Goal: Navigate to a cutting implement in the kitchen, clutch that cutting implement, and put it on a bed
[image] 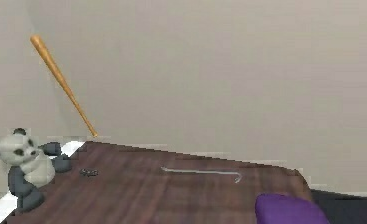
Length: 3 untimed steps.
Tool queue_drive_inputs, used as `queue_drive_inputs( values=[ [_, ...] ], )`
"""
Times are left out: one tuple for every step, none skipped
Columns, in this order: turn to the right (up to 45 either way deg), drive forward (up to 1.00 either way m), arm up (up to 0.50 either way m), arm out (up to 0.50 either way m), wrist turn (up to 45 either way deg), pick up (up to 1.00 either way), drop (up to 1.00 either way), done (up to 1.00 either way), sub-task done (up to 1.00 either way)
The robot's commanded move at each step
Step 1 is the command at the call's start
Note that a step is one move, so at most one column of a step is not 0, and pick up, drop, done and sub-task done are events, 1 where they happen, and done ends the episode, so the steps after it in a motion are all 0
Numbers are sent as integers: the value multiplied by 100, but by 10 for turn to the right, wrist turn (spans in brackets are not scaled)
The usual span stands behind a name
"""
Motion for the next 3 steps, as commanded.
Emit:
queue_drive_inputs(
  values=[
    [450, 0, 0, 0, 0, 0, 0, 0, 0],
    [90, 0, 0, 0, 0, 0, 0, 0, 0],
    [-450, 0, 0, 0, 0, 0, 0, 0, 0]
  ],
)
